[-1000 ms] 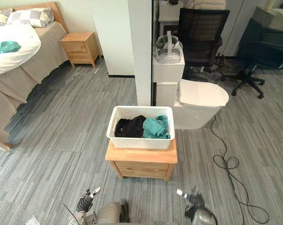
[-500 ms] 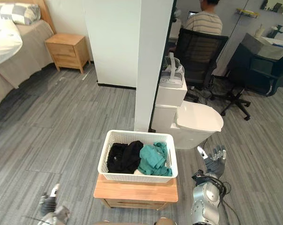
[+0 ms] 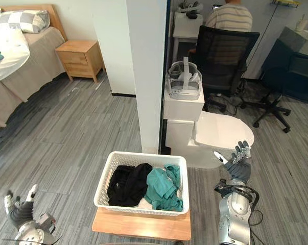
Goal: Pick up the laundry basket with both hands and put the clothes into the washing machine.
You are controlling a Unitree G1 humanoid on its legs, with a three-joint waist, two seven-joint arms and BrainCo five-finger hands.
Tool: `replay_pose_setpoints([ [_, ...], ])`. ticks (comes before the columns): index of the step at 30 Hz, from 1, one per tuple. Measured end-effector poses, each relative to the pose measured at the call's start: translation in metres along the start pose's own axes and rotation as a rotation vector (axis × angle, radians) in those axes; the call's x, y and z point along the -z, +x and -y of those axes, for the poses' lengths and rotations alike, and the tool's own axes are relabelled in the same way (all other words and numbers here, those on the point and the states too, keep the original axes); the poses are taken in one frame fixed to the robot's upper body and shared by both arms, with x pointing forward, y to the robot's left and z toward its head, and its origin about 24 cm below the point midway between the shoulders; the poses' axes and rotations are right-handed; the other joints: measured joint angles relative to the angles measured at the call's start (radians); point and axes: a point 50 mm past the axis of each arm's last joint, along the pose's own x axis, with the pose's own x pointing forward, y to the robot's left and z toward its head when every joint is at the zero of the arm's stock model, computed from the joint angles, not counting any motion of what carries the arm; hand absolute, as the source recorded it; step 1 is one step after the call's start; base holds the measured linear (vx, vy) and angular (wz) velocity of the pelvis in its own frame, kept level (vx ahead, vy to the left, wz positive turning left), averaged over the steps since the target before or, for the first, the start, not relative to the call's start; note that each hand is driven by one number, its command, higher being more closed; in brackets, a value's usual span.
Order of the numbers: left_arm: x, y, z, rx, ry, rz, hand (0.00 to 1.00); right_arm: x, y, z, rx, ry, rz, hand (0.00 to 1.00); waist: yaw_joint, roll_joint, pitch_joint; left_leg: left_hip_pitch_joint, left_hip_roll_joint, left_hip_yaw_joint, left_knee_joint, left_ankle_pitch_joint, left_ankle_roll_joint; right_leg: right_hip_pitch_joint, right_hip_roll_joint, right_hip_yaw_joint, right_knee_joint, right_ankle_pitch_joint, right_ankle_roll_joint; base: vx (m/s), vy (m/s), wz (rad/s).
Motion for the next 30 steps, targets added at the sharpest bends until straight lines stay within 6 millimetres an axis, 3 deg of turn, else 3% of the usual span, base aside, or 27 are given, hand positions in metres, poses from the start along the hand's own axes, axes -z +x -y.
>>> replay_pose_setpoints([
  [5,0.007,-0.006,0.026,0.212,0.022,-0.054,0.0,0.026,-0.006,-0.006,-0.086,-0.025,-0.141,0.0,-0.001,-0.011,-0.001,-0.023,-0.027,-0.003,0.0,0.002,0.003,-0.022,-0.027,-0.001,0.0,0.013,0.014,-0.02,0.05,0.02],
  [8,0.008,-0.011,0.049,0.468,0.076,-0.07,0.0,0.039,0.001,-0.006,-0.147,-0.089,-0.223,0.0,-0.002,-0.007,0.011,-0.049,-0.048,-0.001,0.001,0.012,0.016,-0.05,-0.046,0.005,0.0,0.028,0.024,-0.05,0.04,-0.01],
  [10,0.009,-0.015,0.064,0.634,0.099,-0.091,0.0,0.03,0.019,-0.01,-0.183,-0.133,-0.196,0.0,-0.005,-0.004,0.042,-0.086,-0.062,0.004,0.002,0.031,0.023,-0.098,-0.061,0.012,0.0,0.058,0.019,-0.08,0.018,-0.1],
  [15,0.016,-0.018,0.082,0.796,0.153,-0.145,0.0,0.0,0.047,-0.009,-0.159,-0.261,-0.095,0.0,-0.004,-0.026,0.118,-0.181,-0.076,0.009,0.031,0.048,0.026,-0.186,-0.074,0.031,0.0,0.096,0.006,-0.14,-0.02,-0.07],
  [23,0.014,-0.031,0.11,1.015,0.178,-0.156,0.0,-0.026,0.064,0.018,0.078,-0.33,-0.019,0.0,-0.005,-0.035,0.192,-0.297,-0.073,-0.001,0.08,0.053,0.016,-0.275,-0.072,0.034,0.001,0.113,-0.006,-0.09,-0.036,0.01],
  [27,0.004,-0.023,0.128,1.048,0.212,-0.096,0.0,-0.033,0.068,0.021,0.127,-0.233,0.006,0.0,-0.004,-0.038,0.23,-0.335,-0.072,0.009,0.103,0.053,0.016,-0.311,-0.071,0.048,0.001,0.122,-0.007,-0.03,-0.009,-0.08],
  [30,-0.002,-0.012,0.134,1.017,0.272,-0.044,0.0,-0.019,0.069,0.018,0.114,-0.041,-0.039,0.0,-0.003,-0.039,0.254,-0.338,-0.073,0.01,0.107,0.053,0.016,-0.313,-0.072,0.05,0.001,0.126,-0.006,0.0,0.004,-0.02],
])
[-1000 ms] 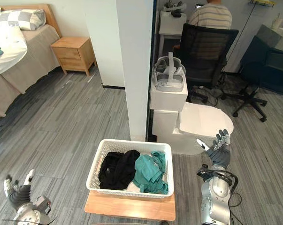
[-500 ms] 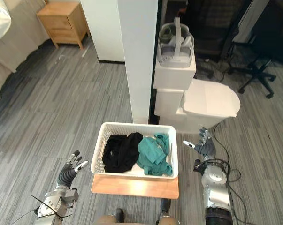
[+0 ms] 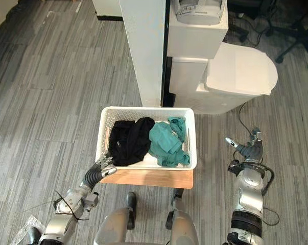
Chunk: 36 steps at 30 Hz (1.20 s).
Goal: Pick up the laundry basket with both hands and put the clothes into the washing machine.
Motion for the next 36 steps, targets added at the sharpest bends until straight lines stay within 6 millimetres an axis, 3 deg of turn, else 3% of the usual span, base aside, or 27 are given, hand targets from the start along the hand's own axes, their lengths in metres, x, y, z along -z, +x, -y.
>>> replay_pose_setpoints([
  [2,-0.01,0.006,-0.006,-0.024,0.019,0.034,0.0,0.008,0.0,-0.009,-0.035,0.136,-0.036,0.0,0.0,-0.009,0.016,-0.023,-0.003,0.0,0.005,0.0,0.0,-0.022,-0.002,0.001,0.0,0.005,0.0,0.0,0.0,0.0],
  [6,-0.023,0.011,-0.008,-0.041,0.026,0.094,0.0,0.017,0.001,-0.031,-0.193,0.247,-0.088,0.0,-0.002,-0.014,0.05,-0.043,-0.002,-0.008,0.018,-0.001,0.001,-0.031,-0.002,-0.005,0.0,0.007,-0.001,0.0,0.005,0.04],
  [13,-0.042,0.008,-0.036,-0.178,0.023,0.155,0.0,0.02,0.003,-0.044,-0.37,0.248,-0.128,0.0,-0.006,-0.02,0.061,-0.051,-0.002,-0.024,0.021,-0.001,0.001,-0.028,-0.002,-0.019,0.0,0.007,-0.001,0.0,0.013,0.05],
  [17,-0.072,-0.023,-0.063,-0.253,0.099,0.275,0.0,0.027,0.004,-0.036,-0.371,0.232,-0.16,0.0,-0.002,-0.02,0.065,-0.044,-0.002,-0.034,0.018,-0.001,0.002,-0.019,-0.002,-0.029,0.0,0.007,-0.002,0.03,0.017,0.07],
  [19,-0.098,-0.046,-0.086,-0.31,0.16,0.375,0.0,0.038,-0.001,-0.029,-0.367,0.221,-0.197,0.0,0.002,-0.012,0.069,-0.021,-0.003,-0.048,0.013,-0.001,0.002,0.01,-0.001,-0.043,0.0,0.006,-0.002,0.04,0.024,0.15],
  [22,-0.116,-0.064,-0.108,-0.365,0.227,0.424,0.0,0.045,-0.007,-0.023,-0.377,0.213,-0.22,0.0,0.01,-0.009,0.068,-0.002,-0.008,-0.049,-0.001,0.003,0.006,0.025,-0.006,-0.045,0.0,0.006,-0.002,0.01,0.035,0.06],
  [24,-0.119,-0.066,-0.111,-0.363,0.241,0.428,0.0,0.05,-0.009,-0.02,-0.371,0.208,-0.236,0.0,0.023,-0.008,0.067,-0.002,-0.013,-0.048,-0.003,0.005,0.008,0.024,-0.011,-0.044,0.0,0.006,-0.002,0.0,0.032,0.02],
  [30,-0.124,-0.058,-0.105,-0.323,0.326,0.424,0.0,0.05,-0.01,-0.019,-0.384,0.211,-0.236,0.0,0.025,0.001,0.06,-0.009,-0.022,-0.048,-0.001,0.008,0.012,0.017,-0.021,-0.044,0.0,0.006,-0.001,0.0,0.006,0.0],
  [36,-0.148,0.005,-0.107,-0.49,0.502,0.38,0.0,0.051,-0.015,-0.04,-0.408,0.28,-0.227,0.0,0.021,-0.003,0.058,-0.068,-0.02,-0.048,-0.003,0.031,0.005,-0.045,-0.018,-0.04,0.0,0.026,-0.014,0.0,-0.006,-0.02],
])
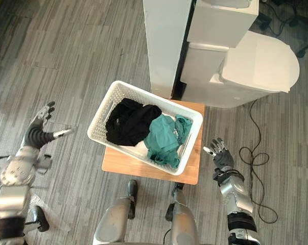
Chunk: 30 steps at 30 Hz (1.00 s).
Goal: Pick up the laundry basket with both hands and put the clothes into the washing machine.
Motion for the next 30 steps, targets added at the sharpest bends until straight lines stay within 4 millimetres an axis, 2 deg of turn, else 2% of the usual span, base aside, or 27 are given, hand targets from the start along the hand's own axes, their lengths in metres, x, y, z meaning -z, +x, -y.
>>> replay_pose_setpoints([
  [3,-0.008,0.023,0.005,-0.075,-0.013,-0.018,0.0,0.001,0.0,-0.009,-0.012,-0.007,0.012,0.0,-0.019,-0.007,0.004,-0.008,0.001,0.012,0.002,0.001,0.001,-0.013,0.001,0.012,0.0,0.007,-0.004,-0.01,-0.001,-0.13],
  [4,-0.017,0.035,0.003,-0.11,-0.028,-0.005,0.0,0.001,0.0,-0.011,-0.014,-0.002,0.019,0.0,-0.025,-0.018,0.009,-0.013,0.001,0.02,0.004,0.001,0.001,-0.023,0.001,0.021,0.0,0.01,-0.005,-0.01,0.006,-0.12],
  [7,-0.032,0.052,0.002,-0.148,-0.05,0.018,0.0,0.0,-0.002,-0.01,0.005,-0.007,0.025,0.0,-0.031,-0.031,0.016,-0.033,0.002,0.023,0.012,0.002,0.001,-0.042,0.001,0.026,0.0,0.013,-0.007,-0.01,0.001,-0.05],
  [9,-0.032,0.06,0.0,-0.147,-0.041,0.002,0.0,0.0,-0.002,-0.011,0.012,-0.004,0.026,0.0,-0.043,-0.039,0.021,-0.044,0.003,0.022,0.019,0.001,0.0,-0.048,0.002,0.026,0.0,0.014,-0.007,0.0,0.0,0.0],
  [10,-0.03,0.062,-0.002,-0.147,-0.052,-0.014,0.0,0.0,-0.001,-0.012,0.012,-0.001,0.027,0.0,-0.053,-0.043,0.023,-0.047,0.003,0.021,0.02,0.001,0.0,-0.05,0.002,0.026,0.0,0.014,-0.007,0.0,0.0,0.0],
  [14,-0.032,0.073,-0.015,-0.165,-0.092,-0.033,0.0,0.0,-0.001,-0.012,0.012,0.002,0.025,0.0,-0.054,-0.054,0.038,-0.053,0.003,0.024,0.022,0.001,0.0,-0.058,0.002,0.028,0.0,0.017,-0.009,0.0,0.005,-0.01],
  [20,-0.039,0.087,-0.047,-0.216,-0.105,-0.033,0.0,-0.002,0.0,-0.015,0.001,0.006,0.028,0.0,-0.052,-0.06,0.068,-0.07,0.003,0.024,0.03,0.001,0.0,-0.073,0.001,0.028,0.0,0.021,-0.011,0.0,0.0,0.0],
  [24,-0.04,0.093,-0.049,-0.22,-0.128,-0.046,0.0,-0.003,0.002,-0.019,-0.012,0.003,0.032,0.0,-0.054,-0.062,0.092,-0.088,0.003,0.022,0.037,0.001,0.0,-0.086,0.001,0.027,0.0,0.024,-0.013,0.0,0.0,0.0],
  [30,-0.034,0.102,-0.037,-0.157,-0.111,-0.103,0.0,-0.01,0.003,-0.026,-0.028,-0.003,0.061,0.0,-0.065,-0.074,0.123,-0.124,0.007,0.021,0.05,0.0,0.0,-0.114,0.003,0.027,0.0,0.028,-0.014,0.0,0.0,0.0],
])
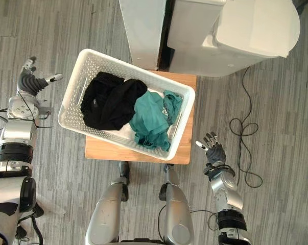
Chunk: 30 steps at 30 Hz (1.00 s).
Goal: Pick up the laundry basket with both hands and put the clothes into the washing machine.
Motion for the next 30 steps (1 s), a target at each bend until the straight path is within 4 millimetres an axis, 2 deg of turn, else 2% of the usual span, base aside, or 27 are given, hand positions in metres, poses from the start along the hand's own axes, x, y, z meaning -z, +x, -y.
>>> replay_pose_setpoints([
  [5,-0.005,0.007,0.01,0.066,-0.012,-0.016,0.0,-0.002,0.0,-0.007,-0.028,-0.008,0.015,0.0,-0.008,-0.002,0.001,-0.049,0.014,0.005,0.016,-0.002,0.0,-0.044,0.006,0.002,0.0,0.017,-0.01,-0.01,0.002,-0.04],
  [10,-0.011,0.012,0.015,0.106,-0.04,-0.015,0.0,-0.007,-0.002,-0.011,-0.044,-0.014,0.039,0.0,-0.004,-0.002,0.001,-0.062,0.041,0.018,0.041,-0.014,-0.011,-0.05,0.019,0.01,0.0,0.019,-0.013,-0.02,0.002,-0.09],
  [14,-0.027,0.018,0.014,0.111,-0.047,0.021,0.0,-0.014,-0.004,-0.013,-0.059,-0.019,0.07,0.0,0.014,-0.002,0.001,-0.111,0.079,0.033,0.094,-0.036,-0.025,-0.084,0.048,0.026,0.0,0.018,-0.013,-0.04,-0.036,-0.18],
  [17,-0.031,0.019,0.013,0.115,-0.049,0.041,0.0,-0.013,-0.006,-0.013,-0.058,-0.02,0.07,0.0,0.018,-0.002,0.001,-0.124,0.1,0.037,0.116,-0.048,-0.034,-0.086,0.065,0.026,0.0,0.016,-0.016,-0.04,-0.041,-0.1],
  [21,-0.037,0.02,0.011,0.122,-0.03,0.073,0.0,-0.022,-0.011,-0.016,-0.08,-0.02,0.112,0.0,0.018,0.0,0.0,-0.149,0.115,0.045,0.128,-0.049,-0.035,-0.106,0.074,0.026,0.0,0.016,-0.016,-0.04,-0.012,-0.05],
  [24,-0.037,0.02,0.012,0.138,0.015,0.078,0.0,-0.024,-0.011,-0.018,-0.086,-0.018,0.122,0.0,0.023,0.0,-0.002,-0.151,0.125,0.046,0.132,-0.05,-0.038,-0.107,0.082,0.026,0.0,0.017,-0.015,-0.02,0.0,-0.04],
  [29,-0.031,0.019,0.013,0.163,0.109,0.061,0.0,-0.045,-0.014,-0.028,-0.118,0.039,0.212,0.0,0.034,0.001,-0.016,-0.145,0.137,0.068,0.129,-0.05,-0.038,-0.115,0.092,0.054,0.0,0.037,0.012,-0.02,0.006,-0.13],
  [30,-0.023,0.017,0.016,0.176,0.145,0.041,0.0,-0.05,-0.015,-0.031,-0.136,0.081,0.236,0.0,0.037,0.002,-0.031,-0.143,0.14,0.077,0.127,-0.05,-0.039,-0.119,0.094,0.061,0.0,0.043,0.02,-0.02,0.008,-0.2],
])
